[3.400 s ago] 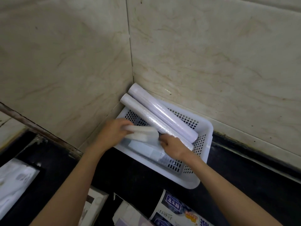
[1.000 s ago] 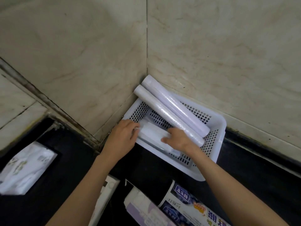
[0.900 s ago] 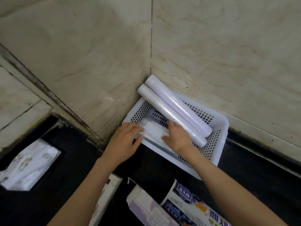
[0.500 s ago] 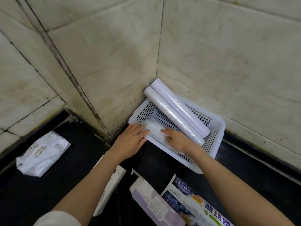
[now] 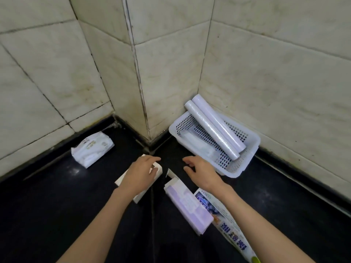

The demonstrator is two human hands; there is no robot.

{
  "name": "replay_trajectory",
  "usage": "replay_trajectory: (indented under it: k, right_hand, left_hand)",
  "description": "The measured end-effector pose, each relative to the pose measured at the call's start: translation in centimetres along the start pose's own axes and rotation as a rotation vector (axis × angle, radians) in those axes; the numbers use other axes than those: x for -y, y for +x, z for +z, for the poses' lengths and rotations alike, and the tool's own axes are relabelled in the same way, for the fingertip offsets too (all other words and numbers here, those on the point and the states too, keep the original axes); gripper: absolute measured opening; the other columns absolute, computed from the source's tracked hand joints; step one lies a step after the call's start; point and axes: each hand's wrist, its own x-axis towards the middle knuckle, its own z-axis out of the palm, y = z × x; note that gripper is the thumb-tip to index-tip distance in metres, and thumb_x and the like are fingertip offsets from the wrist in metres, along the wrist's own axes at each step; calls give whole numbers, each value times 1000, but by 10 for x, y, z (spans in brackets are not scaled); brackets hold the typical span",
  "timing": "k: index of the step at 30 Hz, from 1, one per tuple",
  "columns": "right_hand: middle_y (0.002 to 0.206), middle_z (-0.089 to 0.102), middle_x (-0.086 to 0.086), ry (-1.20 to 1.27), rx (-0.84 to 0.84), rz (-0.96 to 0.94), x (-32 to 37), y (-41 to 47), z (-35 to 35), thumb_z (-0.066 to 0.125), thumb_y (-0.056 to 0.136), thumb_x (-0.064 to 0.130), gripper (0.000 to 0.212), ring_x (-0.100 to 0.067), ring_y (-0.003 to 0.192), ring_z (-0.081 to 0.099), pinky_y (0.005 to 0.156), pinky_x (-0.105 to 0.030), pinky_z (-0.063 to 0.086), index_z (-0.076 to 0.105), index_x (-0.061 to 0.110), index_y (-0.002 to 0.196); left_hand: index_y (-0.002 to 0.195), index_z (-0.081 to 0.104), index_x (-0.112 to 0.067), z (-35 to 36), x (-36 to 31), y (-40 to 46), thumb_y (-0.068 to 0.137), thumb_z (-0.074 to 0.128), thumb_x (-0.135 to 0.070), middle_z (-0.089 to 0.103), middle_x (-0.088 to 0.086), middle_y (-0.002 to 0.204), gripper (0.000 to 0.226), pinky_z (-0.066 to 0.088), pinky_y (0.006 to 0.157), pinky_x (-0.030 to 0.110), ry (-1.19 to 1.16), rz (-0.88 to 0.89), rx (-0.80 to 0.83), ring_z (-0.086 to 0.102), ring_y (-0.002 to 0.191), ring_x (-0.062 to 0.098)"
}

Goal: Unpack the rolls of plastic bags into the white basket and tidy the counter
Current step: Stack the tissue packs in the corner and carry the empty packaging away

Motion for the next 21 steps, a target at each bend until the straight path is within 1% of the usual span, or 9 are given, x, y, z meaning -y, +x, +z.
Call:
replay_trajectory:
  k: [2,5,7,10,11,13,15,19,21]
  right_hand:
    - [123,59,-11,-12,49,18,4,-8,17,52,90,17,37,-23,111,57,97,-31,44,52,13,127]
    - [121,59,-12,-40,123,32,10,-10,39,53,88,17,37,-26,109,57,95,-34,43,52,13,124]
    - [126,57,-12,-48,150,29,15,-6,51,54,88,18,40,-26,113,55,97,-33,42,50,13,128]
    - [132,52,-10,-50,168,9,25,7,65,55,89,22,47,-24,118,53,101,-32,40,43,15,134]
    - [134,50,-10,-63,170,0,28,13,69,55,89,22,49,-23,119,52,101,-31,38,41,15,135]
    - [138,44,-10,-84,185,-16,33,26,77,56,89,21,52,-25,122,47,102,-29,36,38,15,138]
    - [141,39,-10,-142,214,-49,38,40,85,56,89,20,56,-28,126,41,106,-32,34,34,15,140]
    - [155,17,-5,-302,287,-145,58,70,107,58,88,23,68,-26,142,16,115,-40,26,22,21,145]
    - [156,13,-4,-319,316,-214,74,87,120,60,87,22,71,-23,143,11,116,-39,24,20,22,145]
  left_hand:
    - [130,46,-18,7,15,-24,89,53,-18,47,4,137,42,35,103,36,34,-76,-23,40,125,23]
    - [139,32,-20,20,41,-48,87,56,-32,30,8,148,60,26,110,40,122,-206,8,26,135,27]
    - [143,21,-21,29,56,-54,83,58,-42,19,12,152,73,18,114,45,171,-272,48,17,139,29]
    - [145,11,-24,42,69,-49,76,61,-54,6,15,154,89,10,115,49,189,-328,92,8,141,32]
    - [145,10,-24,45,72,-45,74,61,-55,6,16,154,92,11,115,48,186,-331,93,9,140,32]
    - [143,14,-24,48,78,-38,72,63,-54,16,15,149,92,21,111,43,171,-315,62,21,134,32]
    - [141,19,-25,44,90,-33,70,65,-50,25,11,142,88,27,107,39,158,-293,26,29,125,29]
    - [141,21,-26,21,132,-38,69,66,-45,24,8,142,87,22,111,37,85,-301,3,26,128,26]
    - [140,24,-25,8,155,-41,68,67,-42,23,7,144,85,19,111,34,43,-265,-3,23,131,24]
